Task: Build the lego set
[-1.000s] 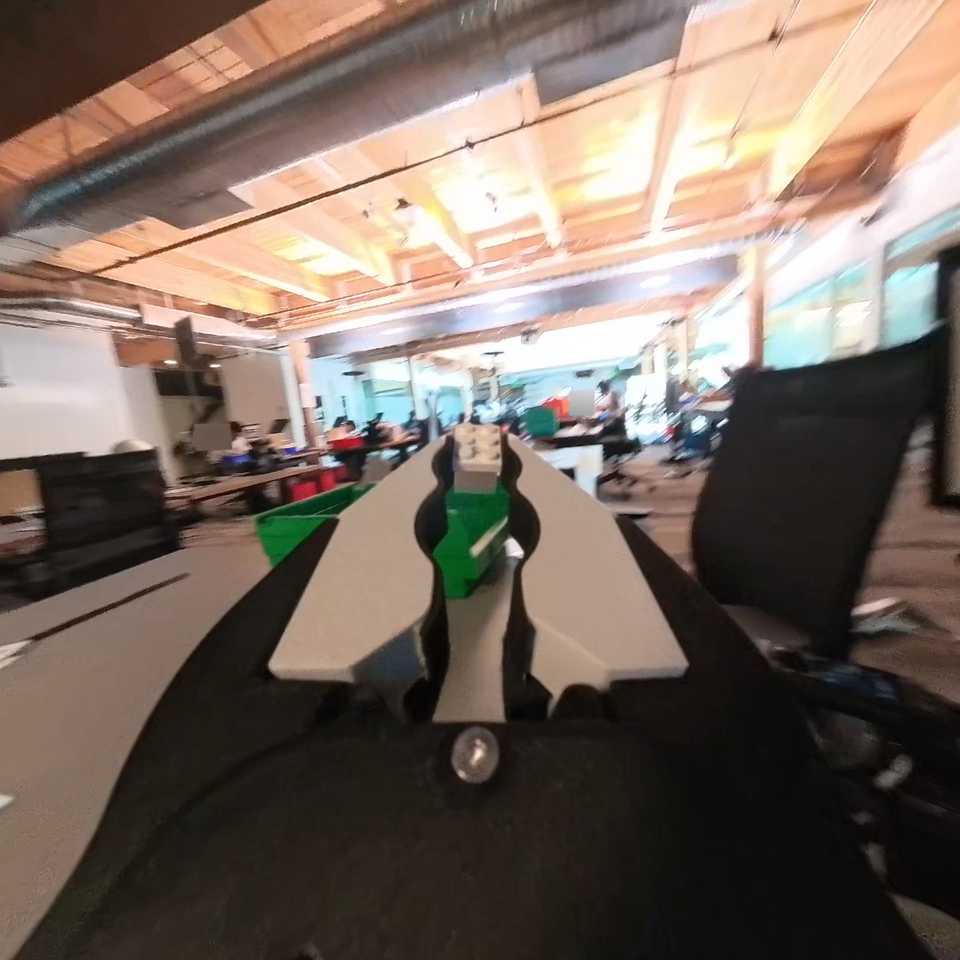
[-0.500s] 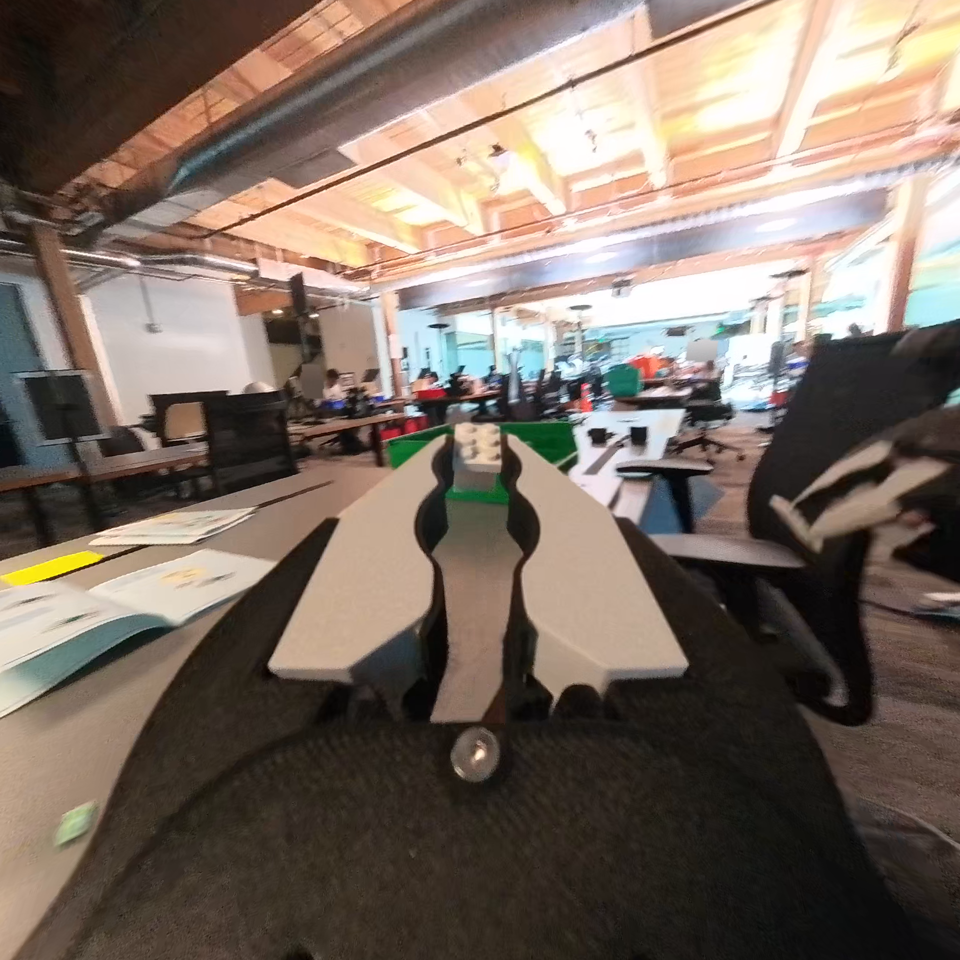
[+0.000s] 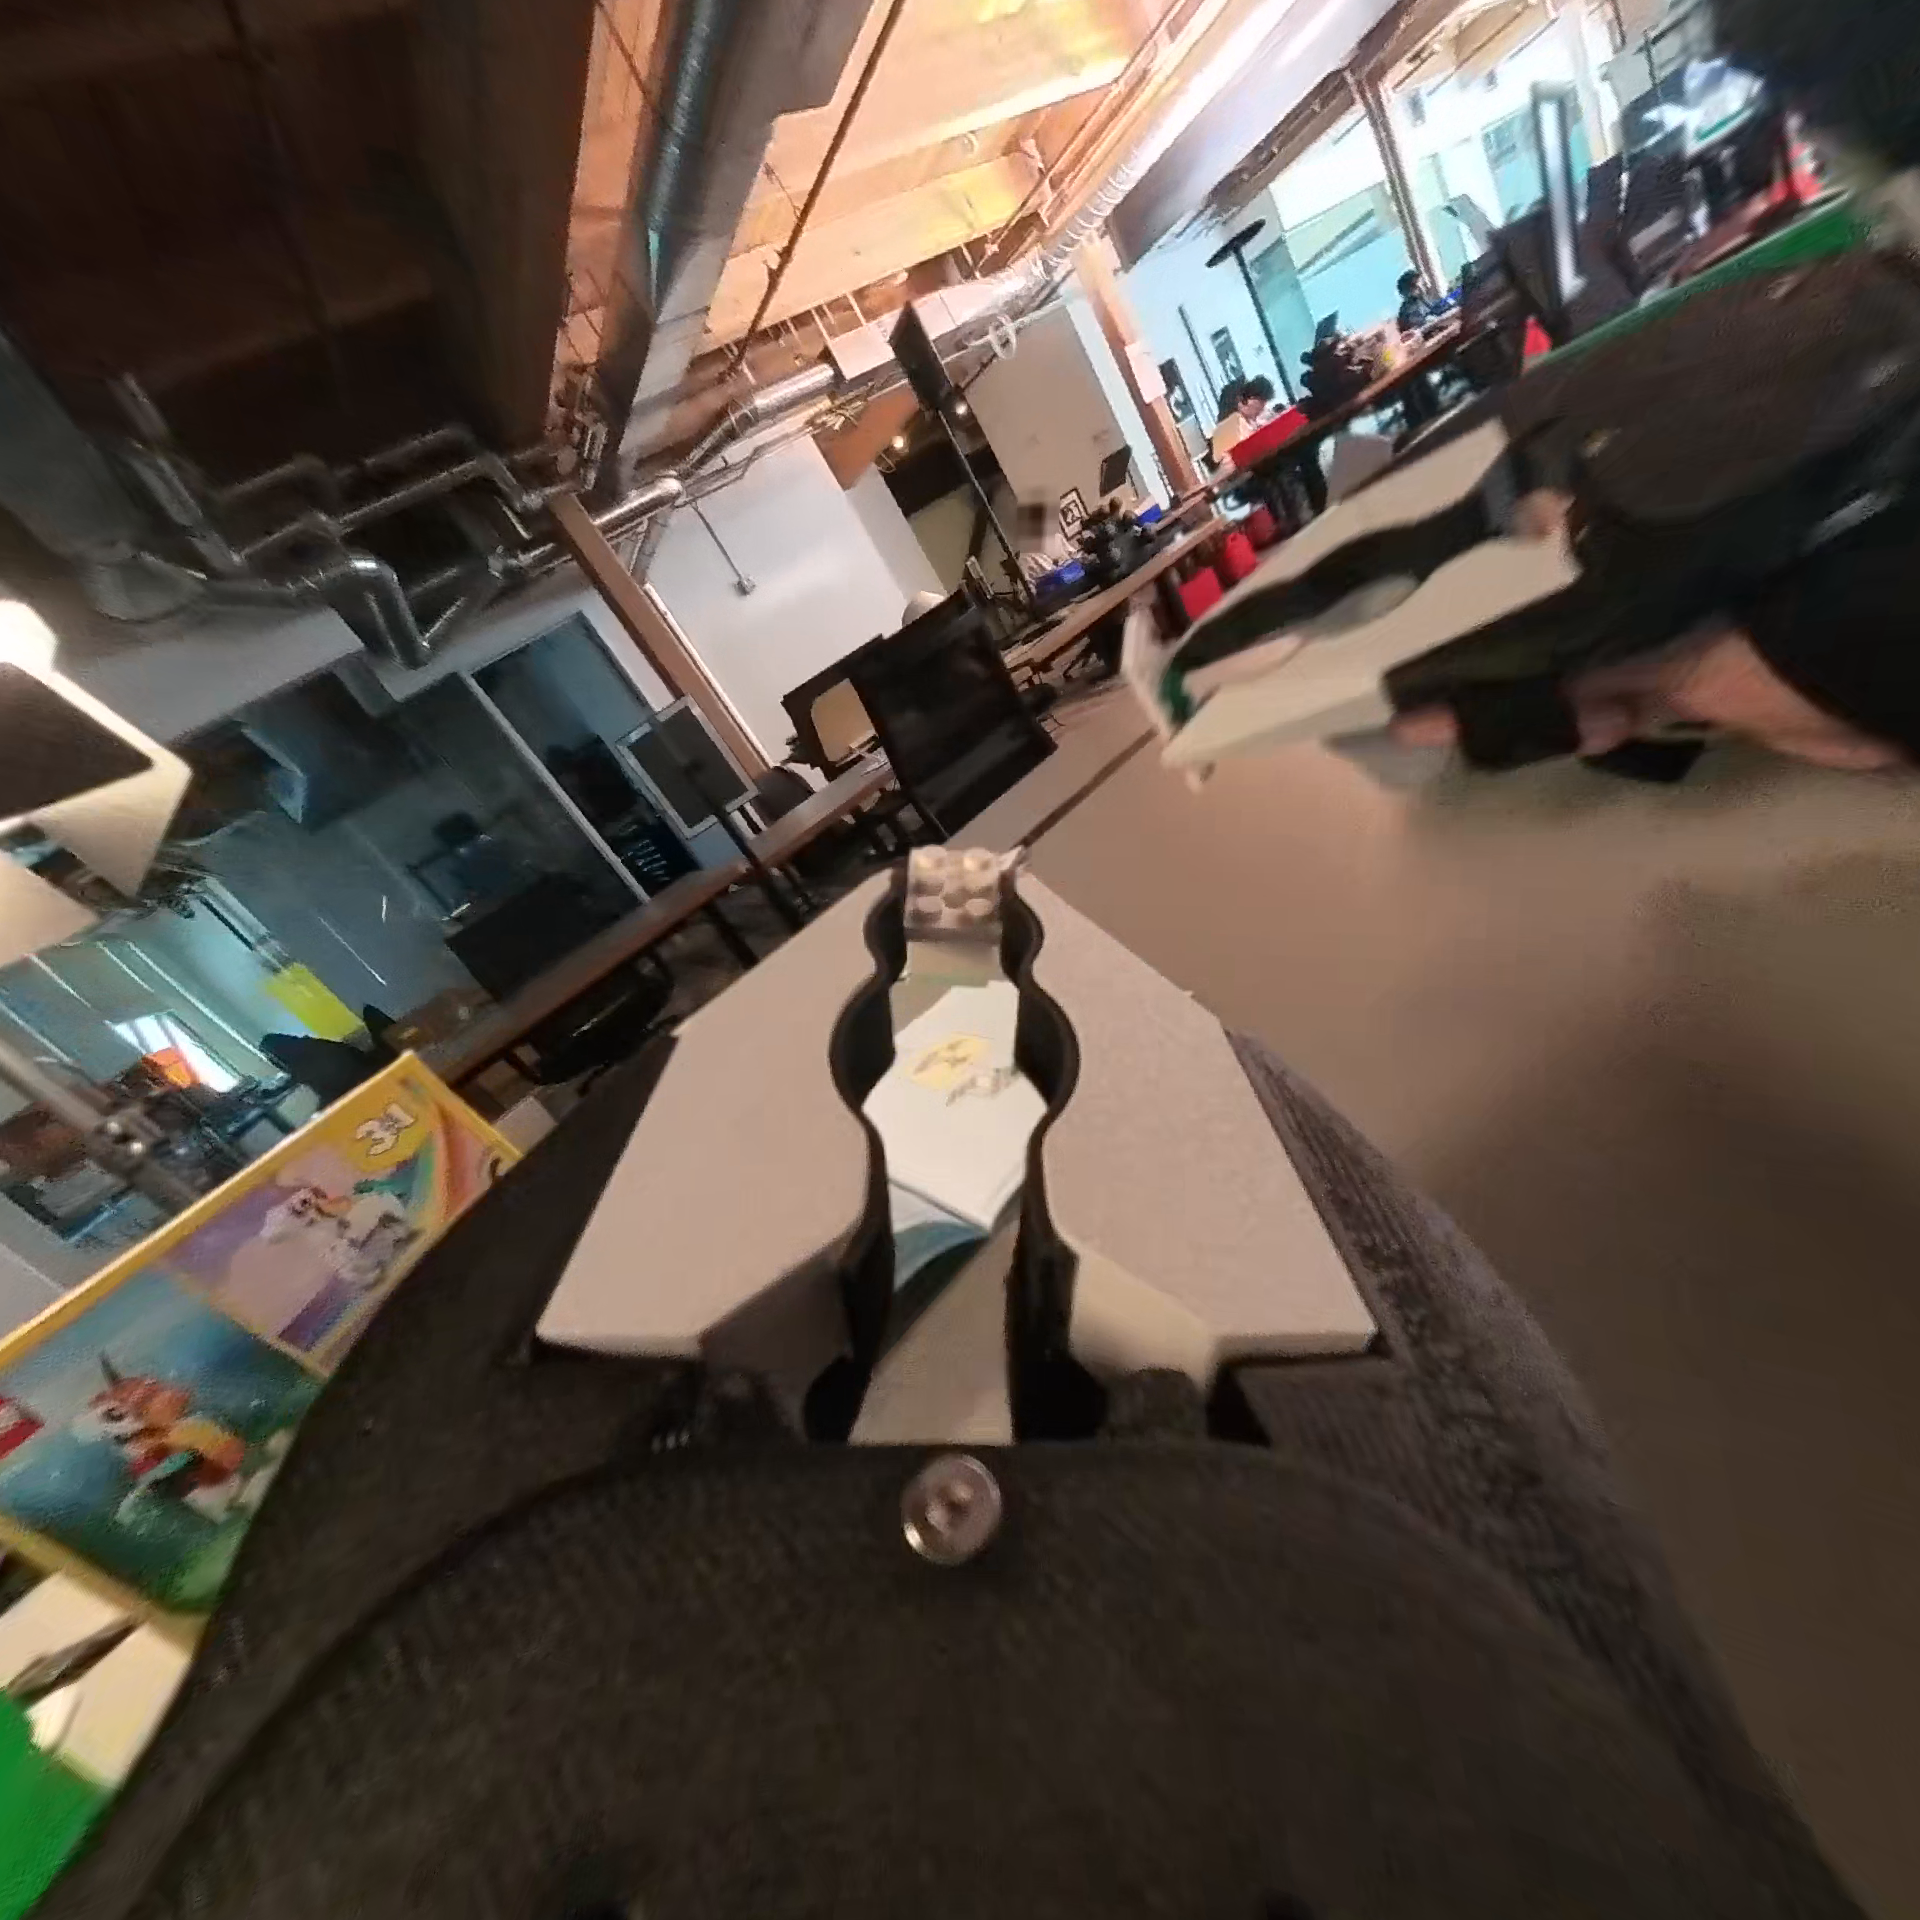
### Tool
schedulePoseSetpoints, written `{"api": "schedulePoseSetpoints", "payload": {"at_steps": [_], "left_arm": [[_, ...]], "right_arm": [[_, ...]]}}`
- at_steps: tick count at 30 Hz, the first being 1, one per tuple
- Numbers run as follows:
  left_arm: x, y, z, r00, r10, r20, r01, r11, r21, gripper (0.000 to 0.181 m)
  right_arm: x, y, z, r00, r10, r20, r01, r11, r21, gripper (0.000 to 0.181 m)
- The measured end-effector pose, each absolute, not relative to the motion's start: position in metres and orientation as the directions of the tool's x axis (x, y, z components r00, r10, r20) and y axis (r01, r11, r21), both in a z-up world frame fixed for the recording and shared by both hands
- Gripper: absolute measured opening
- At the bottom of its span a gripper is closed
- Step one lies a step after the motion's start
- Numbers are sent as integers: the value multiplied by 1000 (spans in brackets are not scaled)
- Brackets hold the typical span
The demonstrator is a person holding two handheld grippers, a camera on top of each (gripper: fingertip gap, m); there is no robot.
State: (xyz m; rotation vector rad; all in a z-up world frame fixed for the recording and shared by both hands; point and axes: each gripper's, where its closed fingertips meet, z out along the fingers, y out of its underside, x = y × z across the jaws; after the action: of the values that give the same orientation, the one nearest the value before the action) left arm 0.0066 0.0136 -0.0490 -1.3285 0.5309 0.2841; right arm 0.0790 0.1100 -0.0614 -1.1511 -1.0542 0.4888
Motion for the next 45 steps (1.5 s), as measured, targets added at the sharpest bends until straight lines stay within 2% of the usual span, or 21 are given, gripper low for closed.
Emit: {"api": "schedulePoseSetpoints", "payload": {"at_steps": [2,8,13,16,18,21,23,28,33,35,39,42,45], "left_arm": [[-1,40,-57,851,-123,-511,-479,222,-849,16],[-7,71,-68,870,-191,-455,-409,237,-881,16],[2,54,-66,866,-261,-426,-360,263,-895,16],[8,41,-59,855,-292,-428,-342,303,-890,16],[10,38,-57,855,-315,-412,-318,308,-897,16],[17,37,-66,834,-425,-353,-261,260,-930,15],[35,27,-81,738,-615,-276,-214,175,-961,15],[50,18,-110,607,-787,-111,-243,-51,-969,16],[55,8,-119,558,-823,-109,-321,-93,-942,16],[57,3,-117,540,-836,-97,-320,-97,-943,16],[59,-5,-113,498,-867,20,-255,-169,-952,16],[60,-5,-112,480,-871,109,-191,-225,-956,16],[60,-4,-114,464,-871,160,-161,-260,-952,16]], "right_arm": [[53,138,-78,428,787,445,254,368,-895,32],[28,153,-95,318,781,538,306,453,-838,32],[32,137,-110,230,870,436,353,342,-871,32],[28,122,-122,64,902,428,440,359,-823,32],[33,100,-139,-112,938,328,527,335,-781,32],[56,66,-162,-312,935,170,629,337,-701,32],[68,45,-174,-403,909,109,654,369,-661,32],[76,21,-180,-476,879,31,674,387,-629,32],[76,14,-180,-496,868,23,667,398,-630,32],[75,17,-178,-497,867,49,654,411,-635,39],[66,10,-152,-507,861,48,544,363,-756,48],[59,-4,-131,-537,843,16,437,295,-850,36],[57,-6,-129,-539,842,3,424,274,-863,31]]}}
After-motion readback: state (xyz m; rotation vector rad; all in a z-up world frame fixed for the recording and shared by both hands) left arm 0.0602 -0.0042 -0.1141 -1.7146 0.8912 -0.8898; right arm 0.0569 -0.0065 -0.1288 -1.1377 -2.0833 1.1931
